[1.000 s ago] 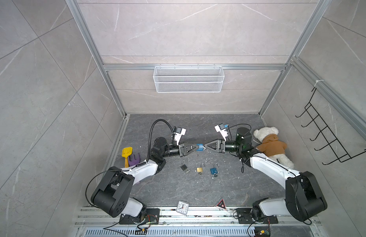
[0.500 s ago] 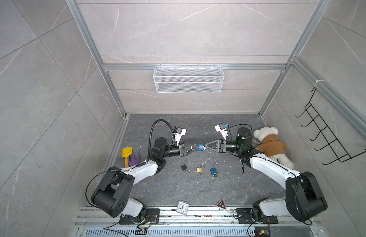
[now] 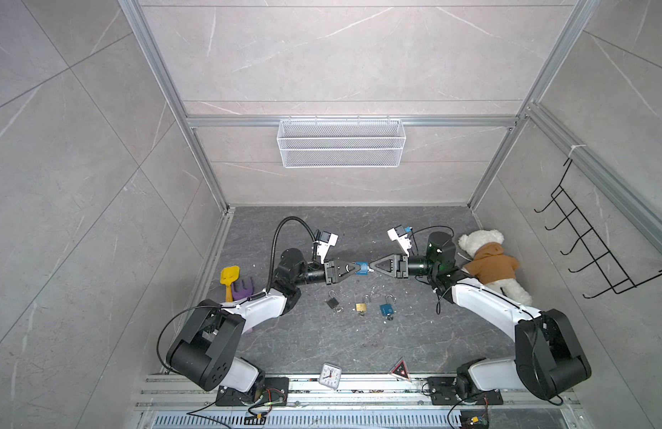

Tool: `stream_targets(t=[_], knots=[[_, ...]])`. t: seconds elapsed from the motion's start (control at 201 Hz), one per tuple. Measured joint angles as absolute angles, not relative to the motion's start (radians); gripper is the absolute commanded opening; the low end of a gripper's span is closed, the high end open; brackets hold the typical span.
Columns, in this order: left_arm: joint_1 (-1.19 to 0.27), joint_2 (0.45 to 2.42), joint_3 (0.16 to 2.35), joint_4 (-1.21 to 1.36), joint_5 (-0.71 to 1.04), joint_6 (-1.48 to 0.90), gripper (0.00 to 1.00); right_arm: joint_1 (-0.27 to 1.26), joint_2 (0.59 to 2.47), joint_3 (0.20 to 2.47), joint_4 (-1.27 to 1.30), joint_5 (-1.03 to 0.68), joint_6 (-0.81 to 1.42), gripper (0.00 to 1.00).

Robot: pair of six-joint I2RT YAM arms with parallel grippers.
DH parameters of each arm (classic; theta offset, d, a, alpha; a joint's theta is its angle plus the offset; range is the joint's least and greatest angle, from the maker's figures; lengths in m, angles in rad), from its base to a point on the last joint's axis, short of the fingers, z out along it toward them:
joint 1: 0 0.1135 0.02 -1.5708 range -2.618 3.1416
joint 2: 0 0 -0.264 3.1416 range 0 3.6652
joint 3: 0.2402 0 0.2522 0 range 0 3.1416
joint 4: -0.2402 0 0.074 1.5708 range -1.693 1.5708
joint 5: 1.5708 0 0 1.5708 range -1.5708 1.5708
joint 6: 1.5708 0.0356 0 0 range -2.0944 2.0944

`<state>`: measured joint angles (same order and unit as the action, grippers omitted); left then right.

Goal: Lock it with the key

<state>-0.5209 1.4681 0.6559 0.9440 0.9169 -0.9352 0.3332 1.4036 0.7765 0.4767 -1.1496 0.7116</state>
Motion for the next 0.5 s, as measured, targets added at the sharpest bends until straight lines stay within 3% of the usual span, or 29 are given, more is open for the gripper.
stream_targets(t=[0.503], knots=[[-0.521,1.475,0.659,0.95,0.916,-0.943,0.0,0.333,1.419,0.77,0.481,-1.153,0.712,0.16]])
